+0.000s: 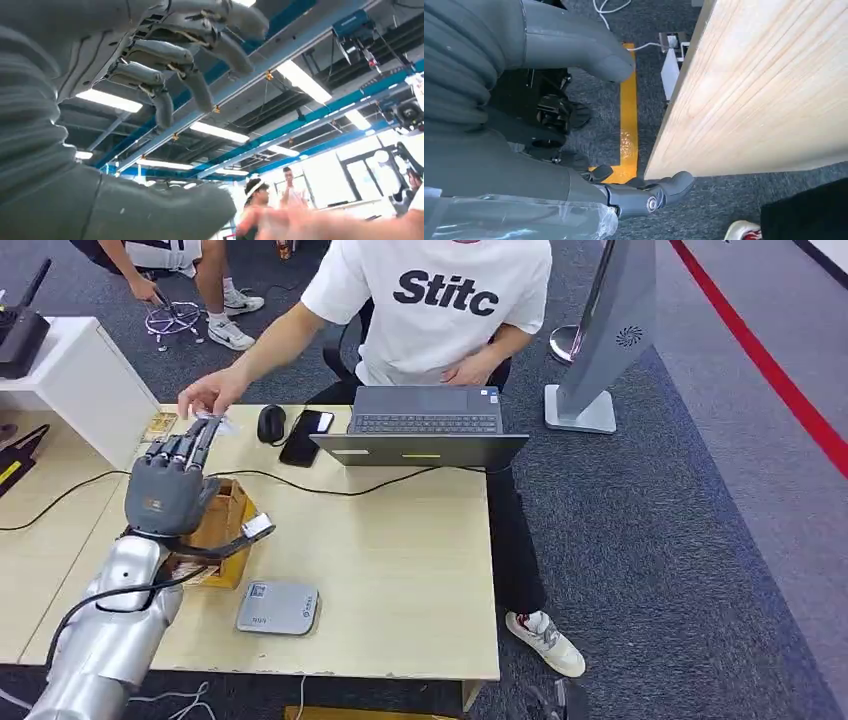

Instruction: Pass the card to the sensor for recognition and then transmit it.

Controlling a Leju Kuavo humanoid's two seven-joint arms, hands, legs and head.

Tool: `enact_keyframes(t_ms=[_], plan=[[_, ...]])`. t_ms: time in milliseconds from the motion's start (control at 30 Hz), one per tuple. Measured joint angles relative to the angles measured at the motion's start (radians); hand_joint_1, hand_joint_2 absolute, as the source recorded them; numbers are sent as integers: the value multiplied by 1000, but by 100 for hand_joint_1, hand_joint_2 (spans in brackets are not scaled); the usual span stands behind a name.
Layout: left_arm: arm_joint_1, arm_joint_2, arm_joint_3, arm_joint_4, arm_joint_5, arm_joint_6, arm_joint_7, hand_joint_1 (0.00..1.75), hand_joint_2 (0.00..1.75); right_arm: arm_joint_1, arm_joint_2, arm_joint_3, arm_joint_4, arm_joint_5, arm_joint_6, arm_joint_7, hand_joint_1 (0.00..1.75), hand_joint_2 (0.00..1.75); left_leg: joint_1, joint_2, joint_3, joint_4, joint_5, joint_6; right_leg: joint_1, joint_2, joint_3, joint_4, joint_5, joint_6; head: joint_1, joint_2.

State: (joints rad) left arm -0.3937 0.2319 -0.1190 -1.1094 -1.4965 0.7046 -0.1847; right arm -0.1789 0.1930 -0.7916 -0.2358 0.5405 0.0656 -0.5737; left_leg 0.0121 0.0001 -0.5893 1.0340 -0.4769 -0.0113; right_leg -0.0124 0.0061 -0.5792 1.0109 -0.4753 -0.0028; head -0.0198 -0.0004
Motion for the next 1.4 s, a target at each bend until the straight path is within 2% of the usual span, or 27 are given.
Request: enact_keyframes(t_ms=[167, 300, 467, 633, 700, 800, 933, 1033, 1167, 1400], plan=[[59, 2, 41, -78, 7, 0, -22, 0, 175, 3, 0, 0, 0, -4, -3, 2, 0, 175, 0, 0, 0, 0, 0, 0, 0, 0, 0, 0, 0, 0, 0, 0], [121, -8, 87, -167, 28, 0, -81, 0, 175, 8, 0, 0, 0, -8, -5, -2, 0, 175, 0, 0, 0, 0, 0, 0, 0, 0, 0, 0, 0, 0, 0, 0], [236, -49, 161, -288, 40, 0, -179, 0, 175, 16, 0, -2, 0, -24, -7, -18, 0, 175, 0, 0, 0, 0, -1, 0, 0, 0, -1, 0, 0, 0, 0, 0], [303, -70, 199, -348, 35, 0, -195, 0, 175, 18, 0, -4, 0, -26, -15, -18, 0, 175, 0, 0, 0, 0, -1, 0, 0, 0, 0, -1, 0, 0, 0, 0], [330, -81, 209, -360, 30, 0, -212, 0, 175, 22, -2, -4, 0, -29, -20, -18, 0, 175, 0, 0, -1, 0, -1, 0, 0, 0, 0, -1, 0, 0, 0, 0], [375, -108, 251, -370, 32, 0, -271, 0, 175, 27, -3, -10, 0, -38, -19, -31, 0, 175, 0, 0, 0, 0, -1, 0, 0, 0, 0, 0, 0, 0, 0, 0], [448, -165, 313, -384, 56, 0, -348, 0, 175, 36, -5, -25, 0, -47, -14, -48, 0, 175, 0, 0, -1, 0, -1, 0, 0, 0, 0, -1, -1, 1, 0, 0], [469, -212, 384, -384, 74, 0, -444, 0, 175, 38, -6, -30, 0, -48, -18, -49, 0, 175, 0, 0, -1, 0, -1, 1, 0, 0, 0, -1, -1, 1, 0, 0], [480, -258, 460, -381, 63, 0, -459, 0, 175, 41, -7, -34, 0, -48, -18, -52, 0, 175, 0, 0, -1, 0, -1, 1, 0, -1, 0, -1, -1, 1, 0, 0], [485, -290, 503, -380, 63, 0, -462, 0, 175, 42, -7, -35, 0, -48, -18, -53, 0, 175, 0, 0, -1, 0, -1, 1, 0, -1, 0, -1, -1, 1, 0, 0]])
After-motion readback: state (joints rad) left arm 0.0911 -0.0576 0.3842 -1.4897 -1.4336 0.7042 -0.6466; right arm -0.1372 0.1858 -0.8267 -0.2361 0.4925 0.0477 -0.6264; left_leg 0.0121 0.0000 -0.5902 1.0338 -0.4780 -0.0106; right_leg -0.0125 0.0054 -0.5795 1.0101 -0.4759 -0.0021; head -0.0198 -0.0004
